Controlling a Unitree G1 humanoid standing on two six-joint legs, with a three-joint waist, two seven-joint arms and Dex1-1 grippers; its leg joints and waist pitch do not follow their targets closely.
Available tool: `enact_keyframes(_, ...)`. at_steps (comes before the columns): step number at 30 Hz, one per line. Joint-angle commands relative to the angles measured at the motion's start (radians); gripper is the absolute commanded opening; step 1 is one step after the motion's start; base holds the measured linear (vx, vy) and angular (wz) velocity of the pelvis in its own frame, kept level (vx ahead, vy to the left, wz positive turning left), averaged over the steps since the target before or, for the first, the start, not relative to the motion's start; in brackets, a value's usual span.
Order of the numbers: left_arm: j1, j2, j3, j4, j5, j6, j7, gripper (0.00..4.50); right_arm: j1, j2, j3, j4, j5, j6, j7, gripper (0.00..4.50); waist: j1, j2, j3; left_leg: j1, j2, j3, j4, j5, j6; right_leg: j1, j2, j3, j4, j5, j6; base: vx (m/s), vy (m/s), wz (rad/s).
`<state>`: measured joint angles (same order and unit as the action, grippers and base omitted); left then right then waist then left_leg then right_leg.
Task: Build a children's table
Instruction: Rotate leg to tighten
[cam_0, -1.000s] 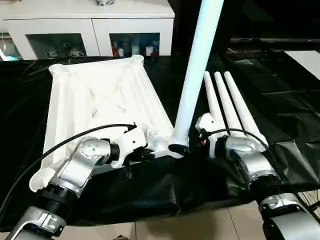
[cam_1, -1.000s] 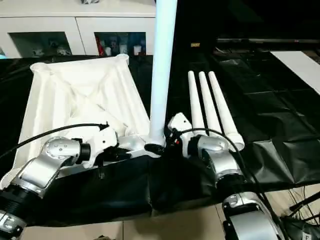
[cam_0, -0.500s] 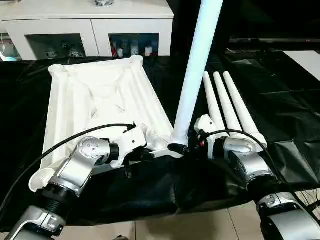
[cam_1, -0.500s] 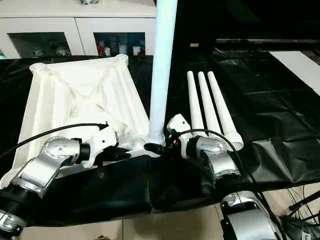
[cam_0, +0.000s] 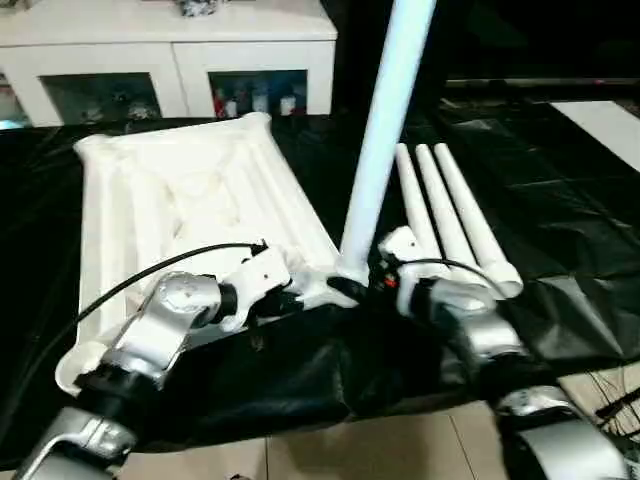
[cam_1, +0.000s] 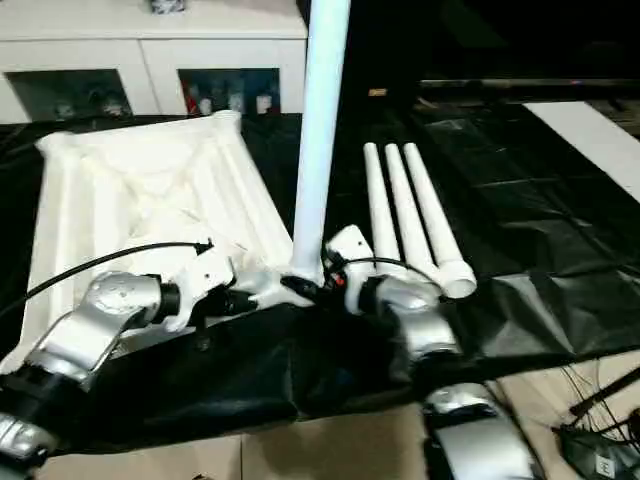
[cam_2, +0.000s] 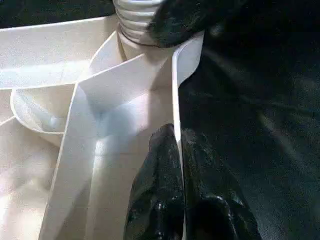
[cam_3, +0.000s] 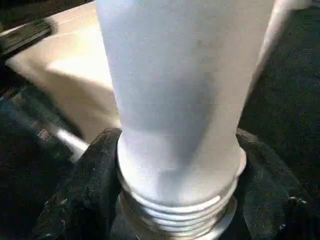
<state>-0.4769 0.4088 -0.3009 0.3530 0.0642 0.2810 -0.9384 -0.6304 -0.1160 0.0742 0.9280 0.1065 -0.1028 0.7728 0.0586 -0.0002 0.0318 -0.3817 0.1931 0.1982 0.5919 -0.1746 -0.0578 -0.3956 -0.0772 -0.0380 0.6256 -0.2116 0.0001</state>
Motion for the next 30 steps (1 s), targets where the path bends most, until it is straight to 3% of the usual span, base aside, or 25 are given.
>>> enact_keyframes(1, 0.007, -0.031, -0.045, 0.03, 0.033, 0.052, 0.032, 0.0, -0.01, 0.023, -0.023, 0.073, -0.016, 0.057, -0.139, 2.74, -0.001, 0.007, -0.043, 0.023, 0.04, -0.025, -0.084, -0.299, -0.013, 0.034, -0.064, 0.036, -0.081, -0.211, -0.232, 0.0, 0.0, 0.0)
enact_keyframes(3, -0.014, -0.088, -0.051, 0.064, 0.048, 0.107, 0.101, 0.0, -0.029, 0.073, -0.041, 0.117, -0.017, 0.078, -0.255, 2.74, -0.006, 0.01, -0.038, 0.027, 0.04, -0.027, -0.087, -0.342, -0.03, 0.026, -0.065, 0.037, -0.088, -0.273, -0.219, 0.0, 0.0, 0.0)
enact_keyframes(5, -0.056, -0.186, -0.043, 0.127, 0.06, 0.189, 0.215, 0.0, -0.057, 0.135, -0.053, 0.169, -0.019, 0.101, -0.376, 2.74, -0.011, 0.008, -0.026, 0.042, 0.037, -0.029, -0.09, -0.435, -0.054, 0.015, -0.065, 0.036, -0.104, -0.413, -0.193, 0.0, 0.0, 0.0)
enact_keyframes(6, -0.069, -0.214, -0.044, 0.142, 0.065, 0.204, 0.242, 0.0, -0.067, 0.154, -0.059, 0.183, -0.017, 0.107, -0.412, 2.74, -0.01, 0.007, -0.025, 0.054, 0.035, -0.036, -0.087, -0.497, -0.065, 0.008, -0.069, 0.034, -0.118, -0.508, -0.164, 0.0, 0.0, 0.0)
enact_keyframes(7, -0.085, -0.252, -0.047, 0.157, 0.069, 0.221, 0.271, 0.0, -0.083, 0.181, -0.076, 0.204, -0.005, 0.118, -0.459, 2.74, -0.014, 0.005, -0.027, 0.056, 0.035, -0.04, -0.089, -0.522, -0.066, 0.009, -0.07, 0.032, -0.124, -0.546, -0.139, 0.0, 0.0, 0.0)
enact_keyframes(9, -0.09, -0.266, -0.047, 0.16, 0.069, 0.227, 0.278, 0.0, -0.09, 0.19, -0.083, 0.213, 0.0, 0.121, -0.479, 2.74, -0.014, 0.006, -0.031, 0.048, 0.036, -0.045, -0.099, -0.514, -0.064, 0.017, -0.067, 0.029, -0.123, -0.501, -0.126, 0.0, 0.0, 0.0)
enact_keyframes(11, -0.099, -0.287, -0.049, 0.156, 0.07, 0.243, 0.284, 0.0, -0.108, 0.206, -0.093, 0.229, 0.005, 0.124, -0.51, 2.74, -0.013, 0.001, -0.032, 0.049, 0.035, -0.041, -0.099, -0.518, -0.056, 0.01, -0.062, 0.032, -0.121, -0.439, -0.136, 0.0, 0.0, 0.0)
enact_keyframes(14, -0.103, -0.295, -0.046, 0.149, 0.072, 0.256, 0.283, 0.0, -0.126, 0.22, -0.099, 0.246, -0.004, 0.119, -0.522, 2.74, -0.012, 0.004, -0.033, 0.049, 0.034, -0.042, -0.099, -0.525, -0.053, 0.01, -0.065, 0.032, -0.121, -0.437, -0.138, 0.0, 0.0, 0.0)
enact_keyframes(17, -0.102, -0.28, -0.043, 0.15, 0.08, 0.257, 0.28, 0.0, -0.136, 0.226, -0.106, 0.258, -0.015, 0.113, -0.517, 2.74, -0.013, -0.003, -0.033, 0.045, 0.033, -0.043, -0.1, -0.528, -0.046, 0.01, -0.066, 0.032, -0.123, -0.458, -0.129, 0.0, 0.0, 0.0)
enact_keyframes(20, -0.101, -0.263, -0.044, 0.15, 0.082, 0.241, 0.272, 0.0, -0.138, 0.227, -0.114, 0.254, -0.009, 0.109, -0.489, 2.74, -0.013, -0.002, -0.031, 0.046, 0.033, -0.043, -0.101, -0.535, -0.044, 0.005, -0.068, 0.032, -0.128, -0.487, -0.117, 0.0, 0.0, 0.0)
enact_keyframes(23, -0.101, -0.247, -0.049, 0.145, 0.089, 0.216, 0.259, 0.0, -0.141, 0.22, -0.115, 0.241, -0.005, 0.084, -0.456, 3.44, -0.014, 0.0, -0.032, 0.044, 0.034, -0.044, -0.103, -0.539, -0.045, 0.004, -0.067, 0.033, -0.129, -0.486, -0.112, 0.0, 0.0, 0.0)
enact_keyframes(28, -0.088, -0.216, -0.062, 0.127, 0.095, 0.188, 0.228, 0.0, -0.143, 0.201, -0.113, 0.216, -0.011, 0.053, -0.423, 3.87, -0.015, 0.0, -0.032, 0.04, 0.036, -0.041, -0.105, -0.516, -0.038, 0.006, -0.067, 0.035, -0.125, -0.439, -0.133, 0.0, 0.0, 0.0)
enact_keyframes(30, -0.075, -0.193, -0.072, 0.112, 0.092, 0.156, 0.193, 0.0, -0.143, 0.186, -0.113, 0.2, -0.014, 0.038, -0.397, 3.92, -0.015, -0.001, -0.04, 0.029, 0.039, -0.041, -0.107, -0.461, -0.029, 0.018, -0.07, 0.036, -0.116, -0.38, -0.145, 0.0, 0.0, 0.0)
